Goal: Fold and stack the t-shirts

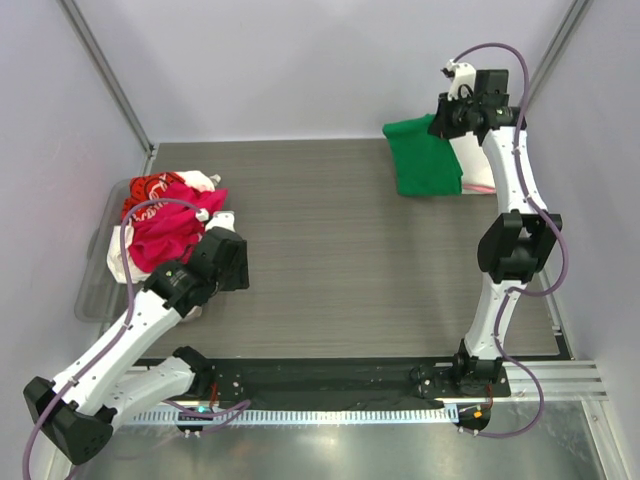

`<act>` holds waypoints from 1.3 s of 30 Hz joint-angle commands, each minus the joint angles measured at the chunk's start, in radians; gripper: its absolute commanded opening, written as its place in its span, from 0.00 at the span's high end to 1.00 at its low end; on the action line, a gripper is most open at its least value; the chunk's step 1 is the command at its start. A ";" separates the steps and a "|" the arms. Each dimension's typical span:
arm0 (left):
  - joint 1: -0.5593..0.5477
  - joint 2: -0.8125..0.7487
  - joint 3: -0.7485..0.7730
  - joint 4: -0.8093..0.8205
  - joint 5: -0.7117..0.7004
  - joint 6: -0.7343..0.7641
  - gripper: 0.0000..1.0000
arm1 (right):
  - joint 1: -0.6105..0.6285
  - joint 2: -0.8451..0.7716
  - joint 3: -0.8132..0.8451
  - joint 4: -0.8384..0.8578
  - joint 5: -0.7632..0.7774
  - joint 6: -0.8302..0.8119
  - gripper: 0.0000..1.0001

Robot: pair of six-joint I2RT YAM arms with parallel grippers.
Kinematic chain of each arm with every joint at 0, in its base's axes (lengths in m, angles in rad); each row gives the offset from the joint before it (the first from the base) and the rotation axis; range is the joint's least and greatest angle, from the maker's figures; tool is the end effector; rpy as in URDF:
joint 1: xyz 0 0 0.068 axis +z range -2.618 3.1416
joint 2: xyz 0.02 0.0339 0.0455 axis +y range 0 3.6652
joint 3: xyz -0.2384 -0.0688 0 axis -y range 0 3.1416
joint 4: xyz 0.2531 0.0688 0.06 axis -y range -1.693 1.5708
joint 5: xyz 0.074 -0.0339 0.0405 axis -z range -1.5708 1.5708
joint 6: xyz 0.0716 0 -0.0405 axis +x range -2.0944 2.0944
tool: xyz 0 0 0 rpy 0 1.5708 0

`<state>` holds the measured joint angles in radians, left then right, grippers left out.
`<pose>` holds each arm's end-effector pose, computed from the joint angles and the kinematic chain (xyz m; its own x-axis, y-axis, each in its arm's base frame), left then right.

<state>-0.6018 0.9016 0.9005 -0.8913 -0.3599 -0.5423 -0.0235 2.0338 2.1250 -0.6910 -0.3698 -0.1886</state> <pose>0.1905 -0.1002 0.2504 -0.7292 -0.0852 -0.6790 -0.0334 0.9955 -0.0890 0.4897 0.0144 0.3301 -0.5025 -0.1630 -0.8491 -0.3773 0.9250 0.0456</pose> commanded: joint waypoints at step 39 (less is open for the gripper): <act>0.005 0.039 0.017 -0.015 -0.079 -0.035 0.45 | -0.177 0.244 0.487 -0.111 -0.265 -0.006 0.99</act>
<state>-0.6018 0.9428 0.9005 -0.9028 -0.4084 -0.5682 -0.1867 2.2784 2.5263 -0.8536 -0.6056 -0.2073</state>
